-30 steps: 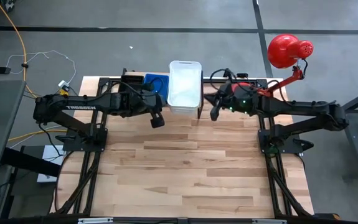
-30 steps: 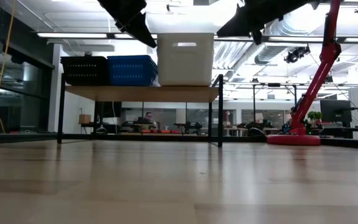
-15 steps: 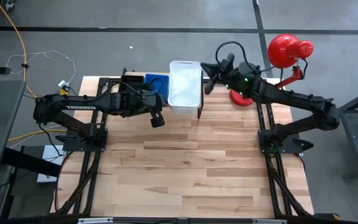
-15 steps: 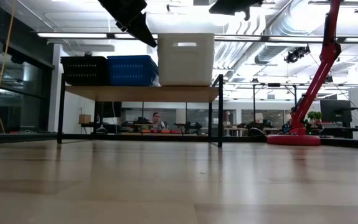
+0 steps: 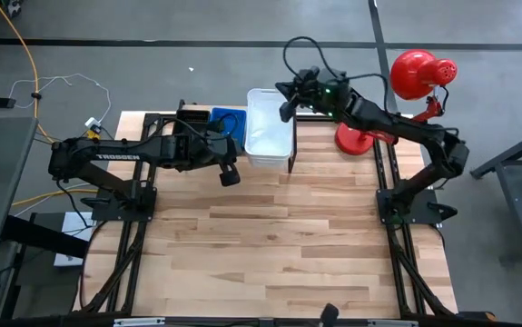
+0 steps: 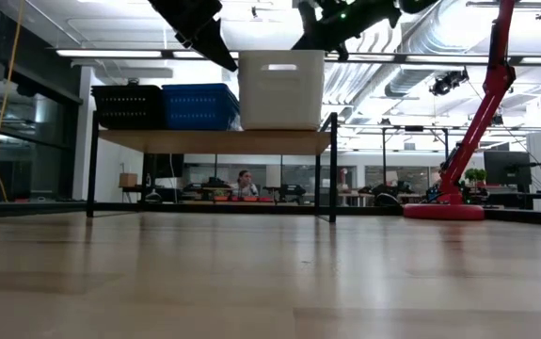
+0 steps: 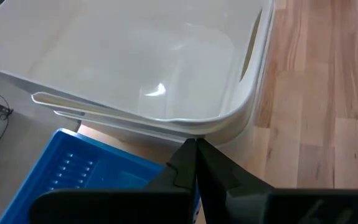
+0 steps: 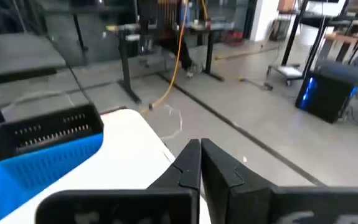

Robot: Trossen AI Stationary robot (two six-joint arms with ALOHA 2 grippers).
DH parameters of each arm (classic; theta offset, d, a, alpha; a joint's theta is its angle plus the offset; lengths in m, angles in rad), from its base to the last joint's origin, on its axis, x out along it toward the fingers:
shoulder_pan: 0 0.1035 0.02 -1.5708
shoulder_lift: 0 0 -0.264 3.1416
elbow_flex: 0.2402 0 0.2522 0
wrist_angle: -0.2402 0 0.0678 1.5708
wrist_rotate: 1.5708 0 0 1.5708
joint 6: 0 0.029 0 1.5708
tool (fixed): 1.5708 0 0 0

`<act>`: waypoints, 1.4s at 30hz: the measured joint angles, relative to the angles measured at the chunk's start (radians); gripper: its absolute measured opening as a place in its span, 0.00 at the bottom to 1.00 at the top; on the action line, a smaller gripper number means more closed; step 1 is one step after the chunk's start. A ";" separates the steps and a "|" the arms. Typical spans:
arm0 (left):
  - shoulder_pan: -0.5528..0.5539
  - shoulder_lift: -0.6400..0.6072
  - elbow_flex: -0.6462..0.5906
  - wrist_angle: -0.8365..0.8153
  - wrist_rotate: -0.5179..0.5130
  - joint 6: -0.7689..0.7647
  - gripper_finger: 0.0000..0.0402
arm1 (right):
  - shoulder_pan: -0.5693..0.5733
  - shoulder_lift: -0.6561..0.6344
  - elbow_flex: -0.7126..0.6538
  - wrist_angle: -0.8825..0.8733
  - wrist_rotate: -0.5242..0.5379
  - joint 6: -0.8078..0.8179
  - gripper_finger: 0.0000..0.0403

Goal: Stack baskets on shelf by color
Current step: Stack the white bin on the white bin on the shelf

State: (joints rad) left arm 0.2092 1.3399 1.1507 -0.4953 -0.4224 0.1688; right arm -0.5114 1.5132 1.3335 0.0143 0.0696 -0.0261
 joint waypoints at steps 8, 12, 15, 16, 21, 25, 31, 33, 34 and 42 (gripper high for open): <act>0.000 0.000 0.000 0.000 0.010 0.000 0.00 | 0.000 0.062 0.060 -0.041 0.035 -0.004 0.00; -0.001 0.000 0.000 0.000 0.012 0.000 0.00 | 0.000 0.064 0.060 -0.044 0.034 -0.001 0.00; -0.001 0.000 0.000 0.000 0.011 0.006 0.00 | 0.000 0.052 0.058 -0.047 0.034 0.000 0.00; -0.001 0.000 0.000 0.000 0.008 0.012 0.00 | 0.000 0.044 0.056 -0.049 0.034 -0.001 0.00; -0.001 -0.012 0.000 0.000 -0.012 0.018 0.00 | 0.005 -0.031 0.052 -0.038 0.026 -0.022 0.00; -0.001 -0.037 0.000 0.000 -0.011 0.012 0.00 | 0.008 -0.071 0.055 -0.045 -0.014 -0.024 0.00; -0.001 -0.070 0.000 0.030 0.040 -0.009 0.00 | 0.010 -0.104 0.055 -0.171 -0.024 -0.026 0.06; -0.001 -0.076 0.000 0.032 0.045 -0.009 0.00 | 0.016 -0.117 0.054 -0.224 0.017 -0.027 0.11; -0.001 -0.076 0.000 0.031 0.045 -0.009 0.00 | 0.020 -0.128 0.053 -0.246 0.040 -0.027 0.14; -0.001 -0.076 0.000 0.031 0.045 -0.019 0.00 | 0.072 -0.194 0.055 -0.491 0.124 0.136 0.36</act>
State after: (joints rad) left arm 0.2085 1.2636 1.1507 -0.4644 -0.3771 0.1497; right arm -0.4389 1.3195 1.3880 -0.4765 0.1939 0.1097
